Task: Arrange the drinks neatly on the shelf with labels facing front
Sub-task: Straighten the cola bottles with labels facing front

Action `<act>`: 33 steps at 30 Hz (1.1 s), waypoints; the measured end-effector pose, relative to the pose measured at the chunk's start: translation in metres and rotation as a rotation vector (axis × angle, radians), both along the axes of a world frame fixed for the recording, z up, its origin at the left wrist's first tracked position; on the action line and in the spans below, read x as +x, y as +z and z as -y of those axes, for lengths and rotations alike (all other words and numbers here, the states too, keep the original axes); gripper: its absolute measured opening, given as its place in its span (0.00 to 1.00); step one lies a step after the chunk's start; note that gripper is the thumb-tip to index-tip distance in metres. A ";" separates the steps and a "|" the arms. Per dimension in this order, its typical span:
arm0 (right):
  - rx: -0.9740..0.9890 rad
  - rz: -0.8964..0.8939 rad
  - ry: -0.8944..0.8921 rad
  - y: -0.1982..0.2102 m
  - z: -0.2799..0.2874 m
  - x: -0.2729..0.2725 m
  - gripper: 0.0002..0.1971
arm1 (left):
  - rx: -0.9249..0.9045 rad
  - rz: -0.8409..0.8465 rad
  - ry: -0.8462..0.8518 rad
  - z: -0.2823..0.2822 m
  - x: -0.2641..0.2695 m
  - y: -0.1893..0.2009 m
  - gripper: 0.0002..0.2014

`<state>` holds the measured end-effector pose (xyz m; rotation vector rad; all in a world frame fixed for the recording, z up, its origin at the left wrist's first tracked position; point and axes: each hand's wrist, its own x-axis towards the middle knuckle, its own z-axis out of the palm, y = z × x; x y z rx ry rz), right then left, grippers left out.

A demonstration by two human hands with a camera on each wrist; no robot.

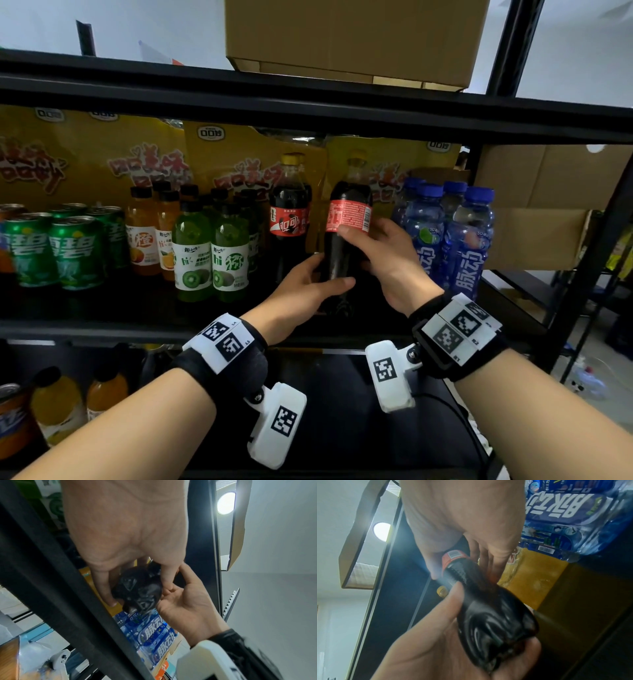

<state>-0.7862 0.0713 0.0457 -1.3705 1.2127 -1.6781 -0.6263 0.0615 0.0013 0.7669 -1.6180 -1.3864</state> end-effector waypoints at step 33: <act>0.034 0.026 0.103 0.005 -0.010 -0.003 0.32 | -0.085 0.041 0.037 0.000 0.007 0.001 0.19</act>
